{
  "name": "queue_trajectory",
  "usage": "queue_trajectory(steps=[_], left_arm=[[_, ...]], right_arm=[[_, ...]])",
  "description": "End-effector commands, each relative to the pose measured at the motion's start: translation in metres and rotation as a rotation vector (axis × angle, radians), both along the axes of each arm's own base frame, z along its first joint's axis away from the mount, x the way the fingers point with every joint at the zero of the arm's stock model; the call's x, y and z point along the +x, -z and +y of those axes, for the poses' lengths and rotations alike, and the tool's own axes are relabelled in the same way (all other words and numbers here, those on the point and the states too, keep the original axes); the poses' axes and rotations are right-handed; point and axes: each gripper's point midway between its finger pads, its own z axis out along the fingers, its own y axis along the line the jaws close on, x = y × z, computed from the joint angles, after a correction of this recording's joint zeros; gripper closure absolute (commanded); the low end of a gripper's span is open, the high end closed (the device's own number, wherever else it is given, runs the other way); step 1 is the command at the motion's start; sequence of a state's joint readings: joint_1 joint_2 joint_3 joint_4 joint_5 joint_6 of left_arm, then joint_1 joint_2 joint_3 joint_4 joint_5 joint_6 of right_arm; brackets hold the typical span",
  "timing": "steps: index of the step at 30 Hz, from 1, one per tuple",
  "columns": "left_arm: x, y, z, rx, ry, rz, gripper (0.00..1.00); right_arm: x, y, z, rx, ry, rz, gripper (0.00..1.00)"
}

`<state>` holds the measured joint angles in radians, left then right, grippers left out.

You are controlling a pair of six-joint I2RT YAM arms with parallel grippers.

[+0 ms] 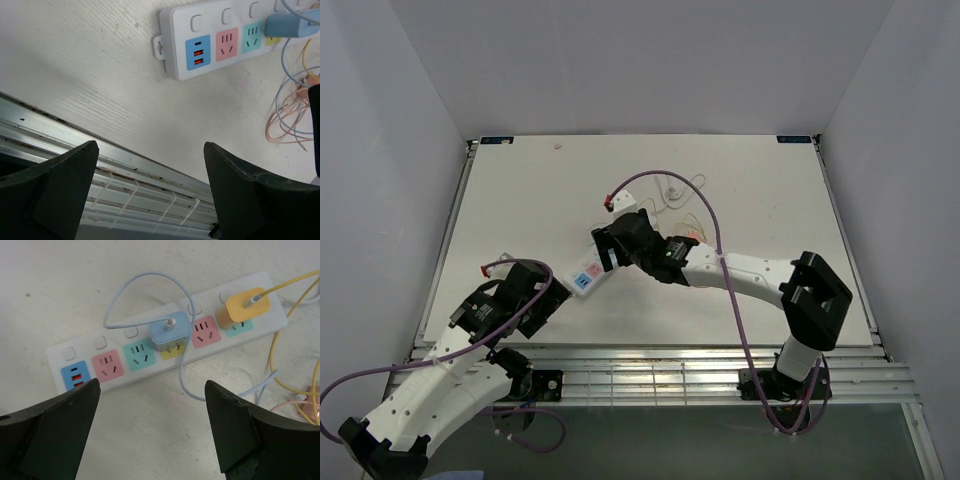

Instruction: Insert the plug

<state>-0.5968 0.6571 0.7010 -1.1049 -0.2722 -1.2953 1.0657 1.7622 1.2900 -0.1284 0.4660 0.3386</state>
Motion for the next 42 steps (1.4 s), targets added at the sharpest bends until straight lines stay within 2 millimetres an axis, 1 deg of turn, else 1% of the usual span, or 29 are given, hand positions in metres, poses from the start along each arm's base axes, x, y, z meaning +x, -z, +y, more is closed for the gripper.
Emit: queue_trajectory(steps=[1,2,3,4,5,6,7,8,9,11,12,13,14,15,16,17,20,22,23,25,26,27,29,31,33,36,37,40,42], left_arm=[[0.01,-0.015,-0.002,-0.032,-0.035,-0.055,0.02],[0.01,-0.013,-0.006,-0.038,-0.012,-0.051,0.02],[0.01,-0.009,-0.008,-0.029,0.015,-0.043,0.02],[0.015,-0.01,-0.015,-0.043,0.04,-0.059,0.02],[0.018,-0.004,-0.021,-0.041,0.073,-0.042,0.02],[0.013,0.005,-0.03,-0.063,0.119,-0.007,0.02],[0.02,0.005,-0.042,-0.092,0.158,-0.032,0.02],[0.021,0.014,-0.05,-0.104,0.189,-0.012,0.02],[0.018,0.019,-0.06,-0.144,0.232,0.011,0.02],[0.023,0.03,-0.071,-0.17,0.268,0.001,0.02],[0.02,0.037,-0.077,-0.185,0.289,0.039,0.02],[0.022,0.039,-0.079,-0.186,0.29,0.04,0.02],[0.023,0.043,-0.079,-0.177,0.291,0.048,0.02],[0.024,0.048,-0.079,-0.166,0.289,0.062,0.02],[0.028,0.049,-0.079,-0.16,0.285,0.055,0.02],[0.029,0.051,-0.08,-0.156,0.283,0.054,0.02],[0.034,0.059,-0.08,-0.141,0.269,0.062,0.02],[0.04,0.065,-0.074,-0.102,0.232,0.069,0.02],[0.043,0.068,-0.07,-0.078,0.21,0.067,0.02],[0.046,0.073,-0.066,-0.052,0.181,0.084,0.02],[0.048,0.076,-0.064,-0.035,0.172,0.085,0.02],[0.052,0.073,-0.064,-0.025,0.163,0.08,0.02],[0.051,0.077,-0.057,0.0,0.125,0.111,0.02],[0.056,0.075,-0.052,0.021,0.092,0.099,0.02],[0.061,0.072,-0.044,0.045,0.064,0.077,0.02],[0.067,0.067,-0.029,0.07,0.012,0.063,0.02],[0.069,0.067,-0.025,0.079,0.002,0.061,0.02],[0.075,0.068,-0.012,0.086,-0.014,0.067,0.02],[0.08,0.07,-0.002,0.085,-0.024,0.079,0.02]], right_arm=[[-0.024,-0.047,0.007,0.127,-0.144,-0.04,0.1],[-0.032,-0.043,0.002,0.135,-0.166,-0.028,0.1],[-0.037,-0.059,-0.006,0.168,-0.167,-0.046,0.1],[-0.04,-0.061,-0.012,0.176,-0.166,-0.048,0.1],[-0.04,-0.063,-0.021,0.177,-0.14,-0.06,0.1],[-0.041,-0.048,-0.039,0.137,-0.099,-0.048,0.1],[-0.041,-0.059,-0.054,0.162,-0.06,-0.062,0.1],[-0.038,-0.058,-0.067,0.157,-0.021,-0.064,0.1],[-0.033,-0.048,-0.093,0.137,0.031,-0.042,0.1],[-0.028,-0.034,-0.119,0.125,0.077,0.013,0.1],[-0.013,-0.025,-0.146,0.108,0.162,0.032,0.1],[-0.016,-0.01,-0.169,0.074,0.203,0.063,0.1],[-0.015,-0.004,-0.182,0.073,0.231,0.08,0.1],[-0.006,0.004,-0.206,0.073,0.304,0.093,0.1],[-0.01,0.012,-0.222,0.077,0.336,0.104,0.1],[-0.004,0.017,-0.243,0.079,0.393,0.11,0.1],[0.0,0.033,-0.272,0.062,0.445,0.139,0.1],[0.006,0.038,-0.279,0.048,0.454,0.141,0.1],[0.013,0.034,-0.278,0.07,0.444,0.126,0.1],[0.02,0.038,-0.273,0.063,0.419,0.14,0.1],[0.028,0.03,-0.269,0.068,0.412,0.128,0.09],[0.032,0.038,-0.267,0.05,0.407,0.152,0.09],[0.041,0.039,-0.261,0.048,0.397,0.162,0.07],[0.055,0.042,-0.258,0.029,0.418,0.172,0.06],[0.069,0.044,-0.257,0.024,0.454,0.173,0.09],[0.079,0.045,-0.25,0.04,0.467,0.168,0.1],[0.083,0.039,-0.244,0.061,0.453,0.151,0.1],[0.083,0.029,-0.232,0.093,0.419,0.121,0.1],[0.083,0.017,-0.219,0.139,0.35,0.095,0.1]])
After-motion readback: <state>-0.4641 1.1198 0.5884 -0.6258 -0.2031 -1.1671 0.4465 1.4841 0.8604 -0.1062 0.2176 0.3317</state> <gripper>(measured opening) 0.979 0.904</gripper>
